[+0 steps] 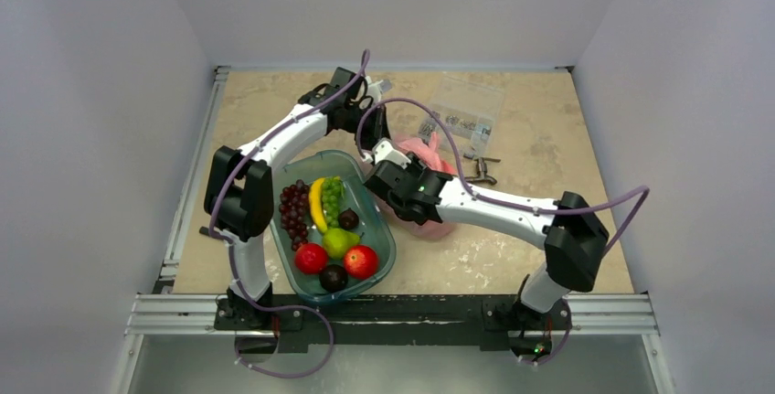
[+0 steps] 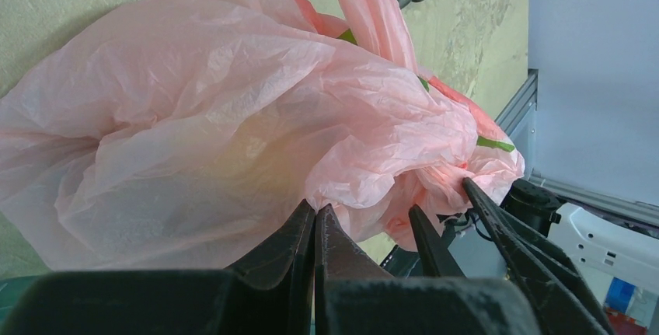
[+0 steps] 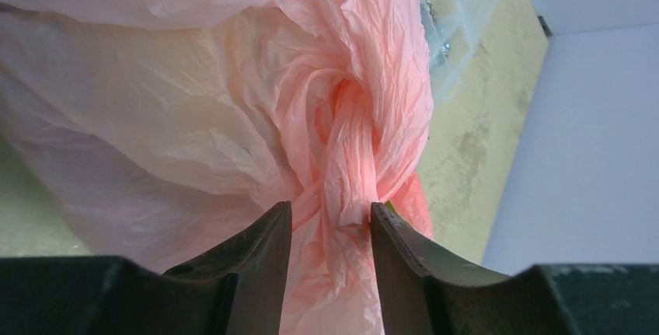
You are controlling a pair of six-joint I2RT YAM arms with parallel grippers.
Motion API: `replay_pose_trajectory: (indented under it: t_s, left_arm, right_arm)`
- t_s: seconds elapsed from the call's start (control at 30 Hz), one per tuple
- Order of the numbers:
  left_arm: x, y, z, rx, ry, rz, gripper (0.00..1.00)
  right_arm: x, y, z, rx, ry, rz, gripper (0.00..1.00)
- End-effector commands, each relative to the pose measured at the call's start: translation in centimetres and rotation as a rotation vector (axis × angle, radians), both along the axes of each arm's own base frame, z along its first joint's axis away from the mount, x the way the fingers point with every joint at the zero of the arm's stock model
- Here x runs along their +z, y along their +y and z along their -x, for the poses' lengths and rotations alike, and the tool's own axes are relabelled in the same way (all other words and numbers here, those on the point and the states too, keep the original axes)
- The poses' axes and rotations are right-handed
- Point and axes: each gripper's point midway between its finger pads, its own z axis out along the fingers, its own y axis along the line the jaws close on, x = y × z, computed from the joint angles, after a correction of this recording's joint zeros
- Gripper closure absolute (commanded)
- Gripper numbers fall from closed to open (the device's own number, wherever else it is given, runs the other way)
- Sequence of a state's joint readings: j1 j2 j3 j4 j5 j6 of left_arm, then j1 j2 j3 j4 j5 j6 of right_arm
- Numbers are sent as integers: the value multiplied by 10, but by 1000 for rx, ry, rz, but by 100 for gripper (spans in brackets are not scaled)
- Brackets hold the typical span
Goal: Take the fake fruits out of the plastic bag
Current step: Untie the plastic bag at the center of the board.
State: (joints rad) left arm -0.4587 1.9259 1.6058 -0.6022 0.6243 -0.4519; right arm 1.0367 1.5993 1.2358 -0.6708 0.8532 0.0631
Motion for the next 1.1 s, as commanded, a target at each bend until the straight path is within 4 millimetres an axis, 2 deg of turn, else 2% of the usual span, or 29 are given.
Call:
replay_pose_trajectory:
  t_s: [0.0,0.07,0.17,0.2,0.27,0.3,0.37,0.43,0.53,0.57,0.6,0.7,0.8,1.0,1.07]
  left_arm:
    - [28,-4,-2,-25,-72,40,100]
    - [29,-5,-2,-25,-72,42,100]
    - [29,-4,-2,-25,-71,42,100]
    - [29,-5,-2,-25,-71,42,100]
    - [30,-4,-2,-24,-75,41,100]
    - [29,-4,-2,-22,-76,37,100]
    - [27,-2,-3,-14,-78,26,100]
    - [26,-1,-4,-8,-80,16,100]
    - [25,1,-5,-2,-84,3,100]
    - [25,1,-5,-2,-82,5,100]
    - [26,0,-5,-4,-82,10,100]
    - [29,-1,-3,-5,-86,27,100]
    - [37,-2,-3,-20,-117,48,99]
    - [60,-1,2,-67,-280,18,52]
    - [64,0,5,-80,-362,-42,40]
  right_arm:
    - [21,-11,-9,-56,-115,94,62]
    - [19,-10,-11,-58,-126,100,65]
    - [20,-10,-15,-75,-158,111,74]
    - [20,-11,-15,-83,-170,111,79]
    - [23,-9,-17,-105,-196,65,96]
    - [26,-8,-17,-116,-211,26,100]
    - [42,-7,-14,-130,-256,-144,100]
    - [65,1,-5,-81,-298,-435,100]
    - [106,15,28,189,-360,-871,100]
    - [104,15,41,275,-374,-940,100]
    - [115,13,49,329,-409,-1010,100]
    - [119,3,55,343,-440,-1027,100]
    - [110,-3,53,317,-432,-973,100]
    - [98,-6,50,285,-414,-946,100]
    - [95,-4,51,288,-402,-941,100]
